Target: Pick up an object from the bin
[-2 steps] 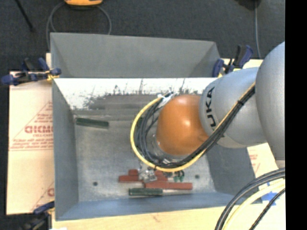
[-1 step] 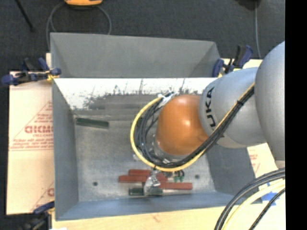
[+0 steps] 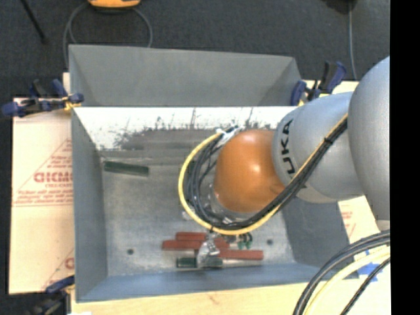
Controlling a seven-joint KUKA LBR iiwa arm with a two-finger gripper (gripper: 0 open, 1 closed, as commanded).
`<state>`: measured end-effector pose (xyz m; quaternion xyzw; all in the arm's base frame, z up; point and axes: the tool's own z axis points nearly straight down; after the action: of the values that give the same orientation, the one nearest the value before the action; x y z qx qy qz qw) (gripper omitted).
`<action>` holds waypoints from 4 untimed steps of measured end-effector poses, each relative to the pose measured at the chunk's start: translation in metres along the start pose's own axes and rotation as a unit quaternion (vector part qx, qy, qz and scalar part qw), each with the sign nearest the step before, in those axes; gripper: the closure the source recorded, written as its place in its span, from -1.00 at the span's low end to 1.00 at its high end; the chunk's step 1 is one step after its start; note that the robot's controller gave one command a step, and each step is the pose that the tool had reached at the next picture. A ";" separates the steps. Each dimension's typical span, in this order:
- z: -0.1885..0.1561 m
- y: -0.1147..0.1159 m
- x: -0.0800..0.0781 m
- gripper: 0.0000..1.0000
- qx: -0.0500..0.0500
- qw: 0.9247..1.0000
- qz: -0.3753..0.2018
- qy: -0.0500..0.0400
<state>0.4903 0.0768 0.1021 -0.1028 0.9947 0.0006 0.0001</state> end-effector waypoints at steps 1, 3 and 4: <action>0.019 -0.005 -0.023 1.00 -0.006 0.995 -0.099 0.006; -0.086 -0.099 -0.046 1.00 0.002 0.850 -0.527 -0.002; -0.091 -0.102 -0.047 1.00 0.001 0.842 -0.539 -0.002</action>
Offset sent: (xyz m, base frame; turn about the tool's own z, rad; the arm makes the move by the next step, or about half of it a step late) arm 0.0000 0.0000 0.0000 0.0000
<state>0.5571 -0.0140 0.1926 -0.6230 0.7822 -0.0006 0.0022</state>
